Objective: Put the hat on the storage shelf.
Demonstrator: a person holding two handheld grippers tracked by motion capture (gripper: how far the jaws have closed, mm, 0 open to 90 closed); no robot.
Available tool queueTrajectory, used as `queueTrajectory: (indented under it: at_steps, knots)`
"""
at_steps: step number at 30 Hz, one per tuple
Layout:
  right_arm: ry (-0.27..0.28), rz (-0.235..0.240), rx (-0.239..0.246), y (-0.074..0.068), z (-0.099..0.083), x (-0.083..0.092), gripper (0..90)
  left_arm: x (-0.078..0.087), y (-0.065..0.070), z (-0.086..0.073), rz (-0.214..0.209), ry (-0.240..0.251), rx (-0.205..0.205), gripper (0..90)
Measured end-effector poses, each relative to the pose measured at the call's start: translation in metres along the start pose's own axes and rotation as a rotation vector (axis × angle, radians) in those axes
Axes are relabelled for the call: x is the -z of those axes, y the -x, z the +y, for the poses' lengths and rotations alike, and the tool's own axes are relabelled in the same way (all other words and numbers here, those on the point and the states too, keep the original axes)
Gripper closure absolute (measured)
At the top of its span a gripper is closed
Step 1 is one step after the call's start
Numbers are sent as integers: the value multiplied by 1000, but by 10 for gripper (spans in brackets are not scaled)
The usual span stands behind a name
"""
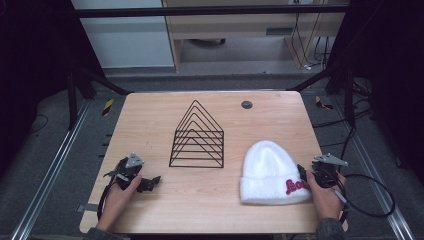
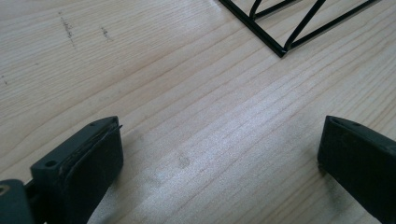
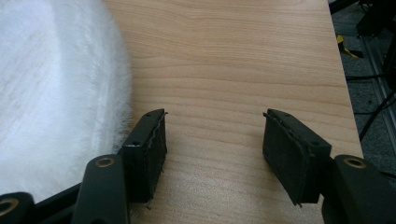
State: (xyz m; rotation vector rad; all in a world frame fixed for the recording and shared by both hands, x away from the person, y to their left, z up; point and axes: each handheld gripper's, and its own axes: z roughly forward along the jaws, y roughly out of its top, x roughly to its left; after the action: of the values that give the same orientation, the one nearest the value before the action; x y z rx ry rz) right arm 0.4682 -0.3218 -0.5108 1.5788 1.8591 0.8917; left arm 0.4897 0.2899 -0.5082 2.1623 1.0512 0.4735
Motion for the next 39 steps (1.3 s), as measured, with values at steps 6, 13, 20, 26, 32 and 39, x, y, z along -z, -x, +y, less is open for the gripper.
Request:
queueTrajectory:
  at_steps: [6,13,20,26,32,39]
  knots:
    - [-1,0,0,0,0,0,392,0,0,0,0,0,0,0]
    - [-19,-2,-4,2,3,-1,307,0,0,0,0,2,2,0]
    - [-89,-16,51,6,44,10,271,0,0,0,0,2,4,0]
    - [-189,52,129,-10,81,7,235,0,0,0,0,3,3,0]
    - [-220,99,190,-29,100,-3,279,0,0,0,0,2,3,0]
    - [-258,129,210,-41,110,-18,346,0,0,0,0,2,2,0]
